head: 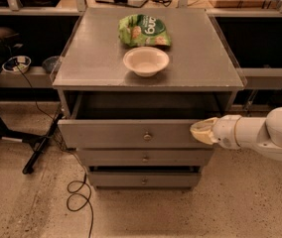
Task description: Close top drawer
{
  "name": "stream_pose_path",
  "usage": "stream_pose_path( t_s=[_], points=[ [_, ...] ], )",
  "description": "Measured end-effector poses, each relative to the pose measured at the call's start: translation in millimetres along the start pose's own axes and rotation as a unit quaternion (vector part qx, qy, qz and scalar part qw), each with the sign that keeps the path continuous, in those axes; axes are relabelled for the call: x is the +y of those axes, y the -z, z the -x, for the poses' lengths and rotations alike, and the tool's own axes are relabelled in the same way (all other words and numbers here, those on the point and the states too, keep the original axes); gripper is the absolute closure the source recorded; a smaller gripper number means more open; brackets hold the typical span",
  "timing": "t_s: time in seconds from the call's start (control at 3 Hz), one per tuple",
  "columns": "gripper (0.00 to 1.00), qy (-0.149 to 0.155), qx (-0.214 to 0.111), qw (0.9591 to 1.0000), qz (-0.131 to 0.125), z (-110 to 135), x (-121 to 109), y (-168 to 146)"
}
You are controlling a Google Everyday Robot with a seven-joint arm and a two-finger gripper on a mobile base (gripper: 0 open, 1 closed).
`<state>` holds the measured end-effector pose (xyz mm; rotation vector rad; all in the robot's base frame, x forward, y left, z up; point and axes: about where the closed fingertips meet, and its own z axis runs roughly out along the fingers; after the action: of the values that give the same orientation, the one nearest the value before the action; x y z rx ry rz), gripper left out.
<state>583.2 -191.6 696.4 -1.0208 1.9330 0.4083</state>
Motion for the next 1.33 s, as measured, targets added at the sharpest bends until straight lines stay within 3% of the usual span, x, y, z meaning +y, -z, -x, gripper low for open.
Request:
stream_pose_path(
  t_s=[0.67,1.0,1.33],
  points=[
    [0.15,0.012,-0.004,0.9997,-0.019,21.8,-22.5,-10.8],
    [0.0,0.008,-0.016,0.9992,-0.036,36.9,-37.4,-8.4],
    [0.0,0.008,-0.016,0.9992,-0.036,36.9,-37.4,-8.4]
  ],
)
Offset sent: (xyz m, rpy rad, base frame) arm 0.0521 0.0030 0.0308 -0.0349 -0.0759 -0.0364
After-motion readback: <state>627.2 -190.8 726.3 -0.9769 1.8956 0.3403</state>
